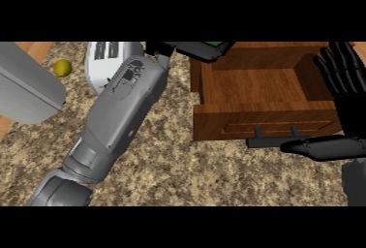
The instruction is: Pick up the cup, place it into the drawer and close the drawer
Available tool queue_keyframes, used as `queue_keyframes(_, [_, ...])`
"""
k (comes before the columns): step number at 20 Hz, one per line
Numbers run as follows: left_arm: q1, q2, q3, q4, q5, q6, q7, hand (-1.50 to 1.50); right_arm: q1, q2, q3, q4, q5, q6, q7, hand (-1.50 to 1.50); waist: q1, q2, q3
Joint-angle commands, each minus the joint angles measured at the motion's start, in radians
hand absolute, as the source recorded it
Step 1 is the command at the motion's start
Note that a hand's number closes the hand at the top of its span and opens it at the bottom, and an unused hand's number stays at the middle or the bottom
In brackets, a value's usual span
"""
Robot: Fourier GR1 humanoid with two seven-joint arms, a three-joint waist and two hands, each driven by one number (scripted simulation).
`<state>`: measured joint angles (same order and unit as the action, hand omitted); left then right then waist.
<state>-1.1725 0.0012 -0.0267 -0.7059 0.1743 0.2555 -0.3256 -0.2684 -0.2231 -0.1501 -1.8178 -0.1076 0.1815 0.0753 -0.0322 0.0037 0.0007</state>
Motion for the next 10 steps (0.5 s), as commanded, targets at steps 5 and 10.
queue_keyframes(5, [-0.174, -0.001, -0.105, 0.279, 0.084, 0.103, 0.074, 1.5, -0.042, -0.003, 0.01, 0.021, 0.006, 0.006, -0.003, -1.5, -0.04, 0.014, 0.001])
queue_keyframes(10, [-0.183, -0.001, -0.203, 0.379, 0.101, 0.08, 0.097, 1.5, -0.039, -0.007, 0.011, -0.026, -0.043, 0.033, 0.022, -1.5, -0.094, 0.025, 0.001])
